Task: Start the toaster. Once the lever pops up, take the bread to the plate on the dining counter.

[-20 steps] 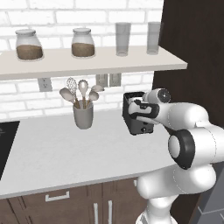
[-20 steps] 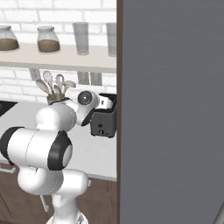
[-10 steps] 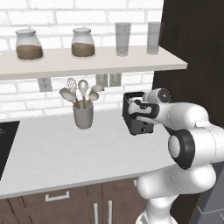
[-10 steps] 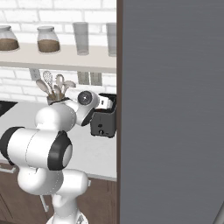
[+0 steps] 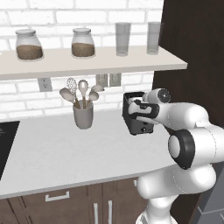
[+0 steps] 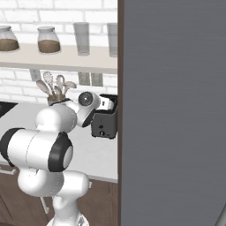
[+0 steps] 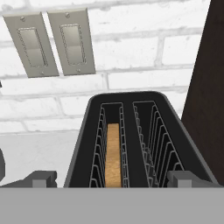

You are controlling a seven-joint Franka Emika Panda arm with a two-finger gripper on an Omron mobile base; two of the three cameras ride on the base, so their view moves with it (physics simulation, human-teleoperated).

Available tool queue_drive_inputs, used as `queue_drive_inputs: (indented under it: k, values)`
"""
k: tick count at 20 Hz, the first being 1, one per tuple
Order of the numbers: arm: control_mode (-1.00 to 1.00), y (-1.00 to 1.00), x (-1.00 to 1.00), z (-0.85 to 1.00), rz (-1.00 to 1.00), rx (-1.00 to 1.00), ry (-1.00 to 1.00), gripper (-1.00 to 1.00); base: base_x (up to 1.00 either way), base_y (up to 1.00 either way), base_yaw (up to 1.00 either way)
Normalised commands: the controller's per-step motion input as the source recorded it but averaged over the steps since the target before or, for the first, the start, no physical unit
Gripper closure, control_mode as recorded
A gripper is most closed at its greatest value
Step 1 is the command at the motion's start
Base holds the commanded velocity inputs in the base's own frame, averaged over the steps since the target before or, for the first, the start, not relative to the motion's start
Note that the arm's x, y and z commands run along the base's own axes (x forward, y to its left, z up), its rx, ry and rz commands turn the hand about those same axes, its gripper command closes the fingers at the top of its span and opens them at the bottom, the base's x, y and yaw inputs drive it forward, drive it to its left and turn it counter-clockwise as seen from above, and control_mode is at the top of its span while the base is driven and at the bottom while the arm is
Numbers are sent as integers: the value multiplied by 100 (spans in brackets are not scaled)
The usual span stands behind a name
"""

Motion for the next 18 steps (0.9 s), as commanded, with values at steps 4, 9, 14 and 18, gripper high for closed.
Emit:
queue_drive_inputs:
  k: [4, 9, 14, 18]
  values:
    - [-100, 0, 0, 0, 0, 0, 0, -100, 0, 0, 0]
    - [-100, 0, 0, 0, 0, 0, 0, -100, 0, 0, 0]
    - [-100, 0, 0, 0, 0, 0, 0, -100, 0, 0, 0]
    - [-100, 0, 0, 0, 0, 0, 0, -100, 0, 0, 0]
